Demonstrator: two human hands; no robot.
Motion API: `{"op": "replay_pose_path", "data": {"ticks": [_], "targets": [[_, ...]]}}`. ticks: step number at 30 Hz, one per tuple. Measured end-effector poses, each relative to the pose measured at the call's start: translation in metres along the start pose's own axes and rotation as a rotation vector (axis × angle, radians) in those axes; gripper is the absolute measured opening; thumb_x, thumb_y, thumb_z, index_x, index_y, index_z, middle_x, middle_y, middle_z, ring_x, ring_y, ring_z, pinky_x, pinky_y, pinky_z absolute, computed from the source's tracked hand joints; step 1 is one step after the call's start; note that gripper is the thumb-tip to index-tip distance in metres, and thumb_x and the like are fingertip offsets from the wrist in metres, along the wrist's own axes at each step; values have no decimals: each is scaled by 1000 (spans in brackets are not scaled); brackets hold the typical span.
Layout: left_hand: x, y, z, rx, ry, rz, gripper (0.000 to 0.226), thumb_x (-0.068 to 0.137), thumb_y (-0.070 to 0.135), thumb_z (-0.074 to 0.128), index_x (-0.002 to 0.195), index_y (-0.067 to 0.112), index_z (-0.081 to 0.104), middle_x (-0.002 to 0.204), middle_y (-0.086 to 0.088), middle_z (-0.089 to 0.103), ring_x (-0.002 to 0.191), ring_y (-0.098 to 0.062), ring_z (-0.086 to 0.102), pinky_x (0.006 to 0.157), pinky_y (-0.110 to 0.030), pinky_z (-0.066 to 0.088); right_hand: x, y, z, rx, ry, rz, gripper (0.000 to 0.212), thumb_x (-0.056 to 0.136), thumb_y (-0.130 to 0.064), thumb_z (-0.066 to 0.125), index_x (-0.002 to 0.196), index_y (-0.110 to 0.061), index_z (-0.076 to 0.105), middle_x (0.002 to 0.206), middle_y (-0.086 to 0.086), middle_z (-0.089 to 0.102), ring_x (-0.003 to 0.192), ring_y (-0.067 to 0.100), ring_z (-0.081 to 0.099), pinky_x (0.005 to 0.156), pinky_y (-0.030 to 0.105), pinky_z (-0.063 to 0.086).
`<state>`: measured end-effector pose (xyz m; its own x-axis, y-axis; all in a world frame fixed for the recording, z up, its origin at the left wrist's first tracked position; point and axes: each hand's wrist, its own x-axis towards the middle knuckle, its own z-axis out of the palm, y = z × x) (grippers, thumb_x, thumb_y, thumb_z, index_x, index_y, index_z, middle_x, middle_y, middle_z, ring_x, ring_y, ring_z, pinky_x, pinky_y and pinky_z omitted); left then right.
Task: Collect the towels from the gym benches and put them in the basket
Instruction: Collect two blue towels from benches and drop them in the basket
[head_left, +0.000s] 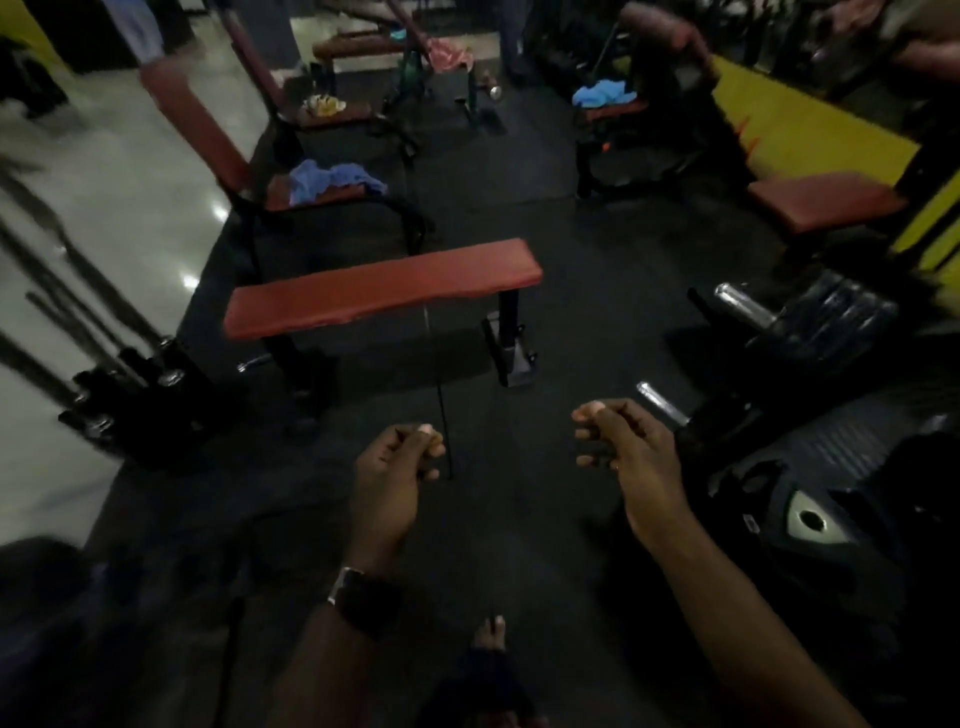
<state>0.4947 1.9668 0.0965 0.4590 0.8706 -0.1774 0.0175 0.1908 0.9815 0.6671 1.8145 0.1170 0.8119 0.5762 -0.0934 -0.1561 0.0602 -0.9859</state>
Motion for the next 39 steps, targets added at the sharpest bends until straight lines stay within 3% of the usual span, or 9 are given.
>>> {"op": "replay_pose_path", "data": {"ticks": [5, 9, 12, 18, 21, 25, 39], "targets": [[163, 62, 112, 46, -177, 64, 16, 96, 12, 56, 85, 15, 67, 85, -6, 70, 78, -14, 63, 65, -25, 51, 148, -43, -16, -8, 178, -35, 13, 91, -20, 59, 84, -18, 69, 87, -1, 73, 79, 10, 65, 61, 28, 54], [268, 74, 186, 92, -316, 44, 17, 95, 9, 56, 82, 14, 66, 81, -7, 68, 75, -14, 63, 64, -26, 50, 258, -45, -38, 26, 318, -11, 15, 92, -18, 57, 83, -18, 69, 85, 0, 73, 81, 17, 64, 68, 35, 53], [363, 65, 233, 110, -287, 5, 17, 95, 11, 57, 82, 16, 66, 84, -8, 68, 80, -18, 63, 69, -31, 50, 366, -37, -47, 40, 352, 26, 14, 92, -18, 58, 83, -19, 68, 85, 1, 72, 79, 16, 64, 65, 34, 51], [525, 91, 307, 75, -176, -24, 18, 94, 12, 58, 82, 19, 69, 82, 3, 72, 89, -20, 66, 68, -28, 49, 573, -67, -38, 46, 272, 20, 12, 92, -17, 58, 87, -18, 69, 89, 2, 73, 81, 15, 65, 61, 31, 53], [603, 111, 352, 74, -147, 16, 17, 94, 12, 58, 88, 21, 71, 92, 2, 74, 93, -16, 67, 76, -33, 50, 679, -90, -37, 19, 221, 14, 14, 93, -18, 57, 92, -22, 70, 94, 1, 73, 82, 14, 67, 63, 33, 54], [697, 129, 415, 52, -135, 42, 18, 95, 9, 56, 95, 21, 68, 96, 0, 72, 92, -15, 66, 71, -29, 50, 798, -105, -40, 30, 190, 1, 16, 94, -20, 57, 96, -27, 71, 98, -3, 74, 85, 15, 70, 61, 31, 55], [1080, 177, 665, -25, -244, 15, 15, 93, 11, 59, 96, 23, 68, 99, -3, 71, 91, -13, 67, 71, -28, 52, 1231, -146, -42, -7, 212, 8, 16, 93, -16, 58, 100, -23, 71, 106, 4, 72, 87, 16, 68, 61, 27, 54]]}}
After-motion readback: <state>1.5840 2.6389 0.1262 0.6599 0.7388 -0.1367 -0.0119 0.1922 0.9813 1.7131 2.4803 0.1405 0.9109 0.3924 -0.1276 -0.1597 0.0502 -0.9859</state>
